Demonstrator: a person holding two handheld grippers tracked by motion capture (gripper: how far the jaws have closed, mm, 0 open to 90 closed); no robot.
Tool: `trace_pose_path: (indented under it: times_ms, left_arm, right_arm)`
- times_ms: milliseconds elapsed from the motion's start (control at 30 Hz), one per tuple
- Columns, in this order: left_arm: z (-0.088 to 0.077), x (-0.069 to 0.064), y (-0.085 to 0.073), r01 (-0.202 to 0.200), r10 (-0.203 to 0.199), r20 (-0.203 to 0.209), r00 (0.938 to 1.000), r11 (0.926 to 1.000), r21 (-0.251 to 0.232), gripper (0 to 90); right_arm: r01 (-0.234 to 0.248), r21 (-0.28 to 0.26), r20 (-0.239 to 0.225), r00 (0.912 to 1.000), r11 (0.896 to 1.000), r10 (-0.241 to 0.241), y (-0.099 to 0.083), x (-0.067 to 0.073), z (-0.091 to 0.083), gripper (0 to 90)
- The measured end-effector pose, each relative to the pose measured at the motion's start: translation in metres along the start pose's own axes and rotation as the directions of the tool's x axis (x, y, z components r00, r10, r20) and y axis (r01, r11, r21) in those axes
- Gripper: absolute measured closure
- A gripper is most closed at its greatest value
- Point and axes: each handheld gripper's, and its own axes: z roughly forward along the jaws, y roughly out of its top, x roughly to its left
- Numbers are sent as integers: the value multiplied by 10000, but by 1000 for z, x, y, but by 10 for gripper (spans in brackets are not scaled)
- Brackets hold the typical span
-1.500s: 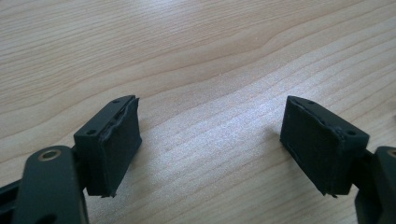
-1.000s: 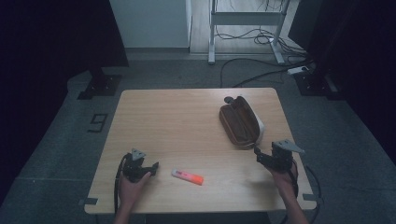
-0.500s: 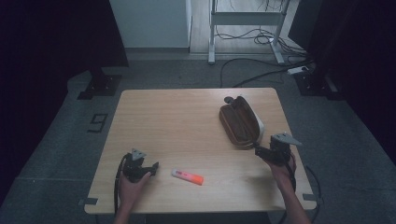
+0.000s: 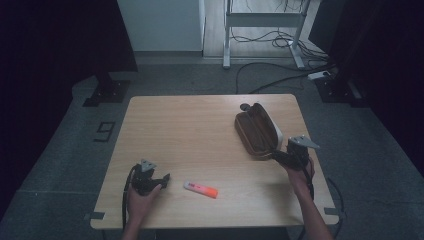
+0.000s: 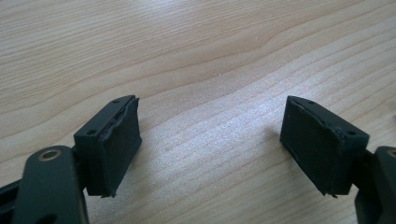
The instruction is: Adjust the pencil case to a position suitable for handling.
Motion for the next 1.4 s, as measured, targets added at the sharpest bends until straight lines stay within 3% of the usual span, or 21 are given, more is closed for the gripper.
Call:
trace_pose_path:
  times_ms: [367, 700, 933, 1200, 1400]
  left_arm:
    - [0, 0, 0, -10, 10, 1, 10000, 10000, 8, 198]
    - [0, 0, 0, -9, 9, -1, 10000, 10000, 6, 198]
    - [0, 0, 0, 0, 0, -7, 10000, 10000, -9, 198]
    - [0, 0, 0, -2, 2, -5, 10000, 10000, -3, 198]
    - [0, 0, 0, -10, 10, -4, 10000, 10000, 3, 198]
  right_arm:
    - [-56, 113, 285, 9996, 9999, 52, 8, -6, 16, 264]
    - [-255, 231, 215, 9995, 9994, 250, 5, -12, 38, 322]
    - [20, 2, -64, 10000, 10000, -20, 4, -14, 46, 441]
    - [379, 253, -291, 9989, 9990, -372, 10, -13, 57, 561]
    - [486, 363, -230, 9986, 9982, -477, 9, -15, 61, 729]
